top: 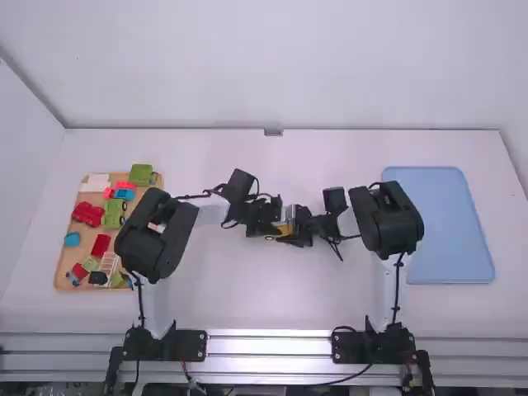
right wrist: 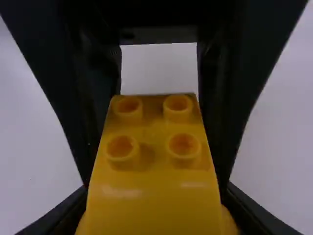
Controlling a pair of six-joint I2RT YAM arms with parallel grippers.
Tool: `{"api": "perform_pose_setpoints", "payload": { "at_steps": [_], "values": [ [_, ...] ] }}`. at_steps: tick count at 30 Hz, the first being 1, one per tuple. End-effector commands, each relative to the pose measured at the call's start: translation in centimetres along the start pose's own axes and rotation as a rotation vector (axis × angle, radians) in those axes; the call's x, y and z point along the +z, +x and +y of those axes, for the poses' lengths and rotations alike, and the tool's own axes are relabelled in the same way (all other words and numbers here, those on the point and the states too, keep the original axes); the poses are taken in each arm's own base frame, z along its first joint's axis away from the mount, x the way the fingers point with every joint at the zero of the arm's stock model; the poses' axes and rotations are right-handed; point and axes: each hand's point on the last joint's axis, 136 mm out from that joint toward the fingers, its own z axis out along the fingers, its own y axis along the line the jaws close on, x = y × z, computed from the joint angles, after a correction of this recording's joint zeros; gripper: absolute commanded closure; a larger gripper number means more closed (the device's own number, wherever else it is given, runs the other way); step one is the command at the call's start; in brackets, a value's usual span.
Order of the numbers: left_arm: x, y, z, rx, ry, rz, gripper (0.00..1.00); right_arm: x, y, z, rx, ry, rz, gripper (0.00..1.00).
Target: Assemble lego blocks to make yellow taxi
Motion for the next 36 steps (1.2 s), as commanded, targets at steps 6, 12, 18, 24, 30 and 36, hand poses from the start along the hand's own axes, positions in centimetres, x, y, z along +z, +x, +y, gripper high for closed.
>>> {"api": "perform_pose_setpoints", "payload": {
  "at_steps": [6, 12, 18, 24, 30, 36],
  "values": [
    [-1.3, -0.1, 0.1, -0.041, 0.027, -0.084, 0.59, 0.1, 0.9, 0.2, 0.025, 0.002, 0.016, 0.44],
    [-4.3, -0.1, 1.0, -0.078, 0.0, -0.125, 0.57, 0.1, 0.9, 0.1, 0.023, 0.002, 0.015, 0.44],
    [-7.0, 1.1, 0.7, -0.072, -0.01, -0.09, 0.37, 0.1, 0.8, 0.1, 0.019, 0.004, 0.014, 0.44],
    [-11.4, 2.6, 1.5, -0.171, -0.079, -0.072, 0.01, 0.1, 0.0, -1.3, 0.054, 0.017, 0.003, 0.43],
    [-15.5, 7.5, 4.2, -0.435, -0.255, 0.038, 0.01, -0.3, -1.4, -4.2, 0.078, 0.057, -0.011, 0.43],
    [-17.8, 11.4, 6.2, -0.686, -0.423, 0.144, 0.01, -3.5, -2.7, -8.3, 0.165, 0.174, -0.022, 0.49]
  ]
}}
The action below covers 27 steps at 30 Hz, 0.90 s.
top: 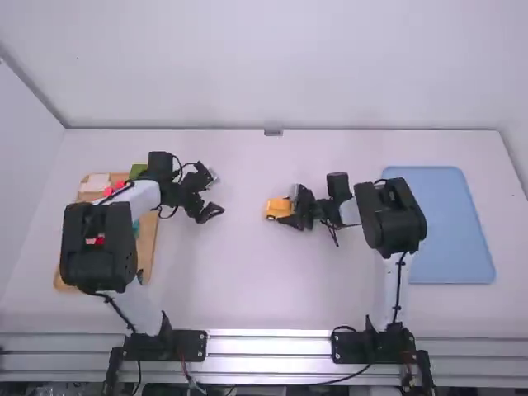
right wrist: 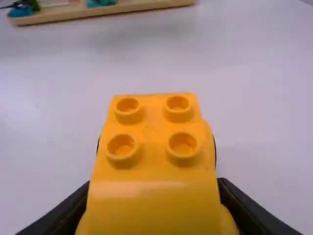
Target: Assemble lego blocks to make yellow taxi
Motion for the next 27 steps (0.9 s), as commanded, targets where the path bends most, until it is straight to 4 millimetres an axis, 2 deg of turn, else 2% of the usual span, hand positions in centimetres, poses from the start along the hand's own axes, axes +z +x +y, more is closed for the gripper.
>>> {"api": "perform_pose_setpoints", "payload": {
  "at_steps": [1, 5, 7, 9, 10, 11, 13, 14, 17, 18, 21, 22, 24, 27],
  "values": [
    [-0.4, 0.7, 1.0, -0.123, -0.077, 0.058, 0.01, -2.2, -1.7, -3.1, 0.067, 0.09, -0.012, 0.5],
    [-0.3, 0.4, 1.3, -0.103, -0.094, 0.054, 0.01, -6.8, -1.9, -6.3, 0.137, 0.25, 0.028, 0.53],
    [-0.3, 0.3, 1.4, -0.099, -0.098, 0.052, 0.01, -8.7, -1.9, -7.2, 0.15, 0.307, 0.055, 0.53],
    [-0.3, 0.1, 1.7, -0.091, -0.108, 0.045, 0.01, -12.4, -1.5, -8.3, 0.171, 0.412, 0.125, 0.53],
    [-0.3, 0.1, 1.7, -0.089, -0.11, 0.044, 0.01, -13.0, -1.4, -8.4, 0.177, 0.427, 0.137, 0.53],
    [-0.4, 0.1, 1.9, -0.089, -0.115, 0.04, 0.01, -15.4, -1.1, -8.7, 0.196, 0.492, 0.191, 0.53],
    [-0.5, 0.0, 2.2, -0.085, -0.124, 0.034, 0.01, -19.8, -0.5, -8.7, 0.246, 0.605, 0.286, 0.53],
    [-0.5, 0.0, 2.2, -0.084, -0.125, 0.033, 0.01, -20.7, -0.4, -8.7, 0.258, 0.627, 0.303, 0.53],
    [-0.5, -0.2, 2.4, -0.076, -0.133, 0.025, 0.01, -26.5, -0.1, -8.0, 0.334, 0.761, 0.364, 0.54],
    [-0.5, -0.3, 2.5, -0.075, -0.134, 0.024, 0.01, -27.0, -0.1, -8.0, 0.34, 0.774, 0.367, 0.53],
    [-0.6, -0.5, 2.7, -0.066, -0.143, 0.014, 0.01, -32.3, 0.7, -7.0, 0.411, 0.9, 0.389, 0.55],
    [-0.6, -0.5, 2.7, -0.065, -0.144, 0.014, 0.01, -32.5, 0.8, -7.0, 0.415, 0.905, 0.388, 0.55],
    [-0.6, -0.6, 2.8, -0.062, -0.147, 0.011, 0.01, -35.3, 2.1, -6.8, 0.474, 0.983, 0.366, 0.55],
    [-0.6, -0.6, 2.8, -0.062, -0.147, 0.011, 0.01, -37.8, 4.0, -6.6, 0.555, 1.07, 0.319, 0.54]
  ]
}}
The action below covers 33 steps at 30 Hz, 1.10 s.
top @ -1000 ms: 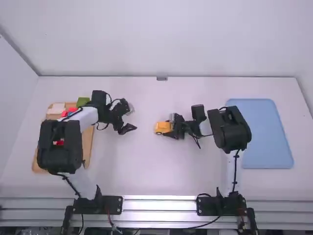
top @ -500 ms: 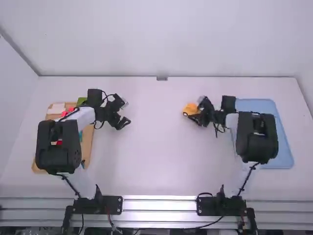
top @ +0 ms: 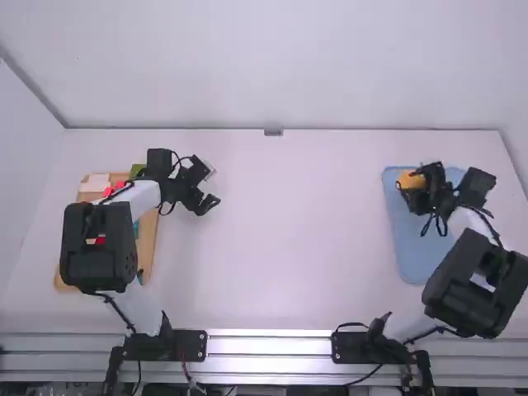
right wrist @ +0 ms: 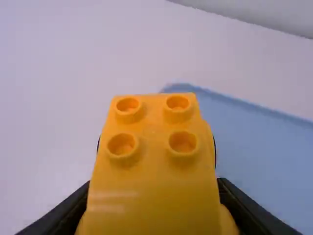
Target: Assemble lego blocks to make yellow taxi
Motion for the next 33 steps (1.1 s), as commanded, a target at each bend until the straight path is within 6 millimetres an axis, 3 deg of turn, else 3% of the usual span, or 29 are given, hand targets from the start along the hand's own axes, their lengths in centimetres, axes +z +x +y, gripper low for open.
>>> {"api": "perform_pose_setpoints", "payload": {
  "at_steps": [1, 9, 13, 14, 15, 16, 21, 25, 30, 33],
  "values": [
    [-0.5, -0.5, -0.1, 0.003, 0.0, -0.016, 0.01, -0.2, 2.0, -1.1, 0.114, 0.034, 0.013, 0.54],
    [-0.5, -0.7, 0.0, 0.002, -0.004, -0.024, 0.01, 2.5, 8.4, -3.7, 0.326, 0.133, 0.096, 0.48],
    [-0.4, -0.8, -0.2, 0.005, 0.001, -0.024, 0.01, 3.2, 9.3, -3.1, 0.343, 0.122, 0.126, 0.36],
    [-0.4, -0.8, -0.3, 0.005, 0.002, -0.021, 0.01, 3.4, 9.2, -2.9, 0.338, 0.116, 0.127, 0.28],
    [-0.4, -0.7, -0.2, 0.002, -0.001, -0.019, 0.01, 3.3, 8.9, -2.9, 0.333, 0.117, 0.123, 0.2],
    [-0.5, -0.6, -0.1, -0.005, -0.003, -0.02, 0.01, 3.1, 8.5, -2.9, 0.327, 0.122, 0.118, 0.02],
    [-0.9, -1.0, 1.0, -0.141, -0.069, -0.004, 0.01, 1.0, 7.2, -3.6, 0.384, 0.193, 0.128, 0.01],
    [-3.0, -1.4, 1.8, -0.225, -0.179, 0.077, 0.01, -1.7, 4.2, -2.9, 0.347, 0.245, 0.124, 0.02],
    [-6.9, -5.0, 0.8, -0.14, -0.293, 0.058, 0.01, -4.9, -1.5, 0.3, 0.232, 0.258, 0.056, 0.01],
    [-9.3, -6.9, 0.7, -0.176, -0.392, 0.013, 0.01, -5.5, -4.6, 2.8, 0.158, 0.228, -0.004, 0.02]
  ]
}}
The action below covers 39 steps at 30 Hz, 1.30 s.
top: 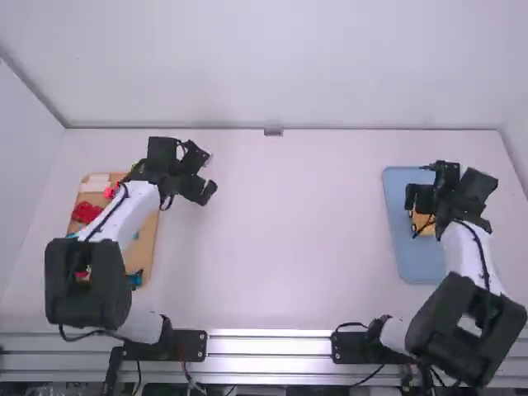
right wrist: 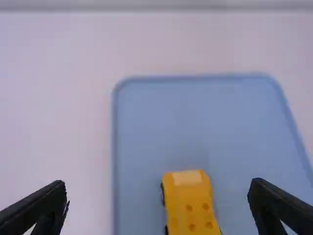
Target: Assemble lego blocks to make yellow taxi
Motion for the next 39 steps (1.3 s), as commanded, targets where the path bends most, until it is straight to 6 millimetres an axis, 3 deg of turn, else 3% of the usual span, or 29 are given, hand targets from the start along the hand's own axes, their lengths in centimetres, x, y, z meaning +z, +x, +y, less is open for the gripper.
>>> {"api": "perform_pose_setpoints", "payload": {
  "at_steps": [1, 4, 9, 15, 26, 34, 39],
  "values": [
    [-3.7, -2.8, 1.7, -0.077, -0.176, -0.062, 0.01, -1.4, -2.2, 2.7, -0.053, -0.026, -0.052, 0.02],
    [-7.3, -4.2, 2.6, -0.157, -0.324, -0.119, 0.01, -3.1, -4.5, 6.7, -0.18, -0.087, -0.123, 0.01],
    [-11.4, -5.9, 1.7, -0.139, -0.356, -0.214, 0.01, -4.8, -6.9, 11.9, -0.413, -0.163, -0.229, 0.01],
    [-13.7, -6.8, 1.5, -0.136, -0.366, -0.278, 0.01, -5.9, -7.6, 16.6, -0.668, -0.23, -0.303, 0.01],
    [-16.1, -5.6, 3.3, -0.291, -0.363, -0.422, 0.13, -7.3, -7.3, 14.7, -0.563, -0.097, -0.356, 0.13],
    [-18.1, -5.0, 2.6, -0.366, -0.374, -0.569, 0.26, -8.0, -3.7, 12.6, -0.409, 0.01, -0.31, 0.27],
    [-19.4, -4.2, 1.9, -0.35, -0.392, -0.658, 0.37, -8.5, -0.8, 12.7, -0.3, -0.007, -0.309, 0.38]
  ]
}}
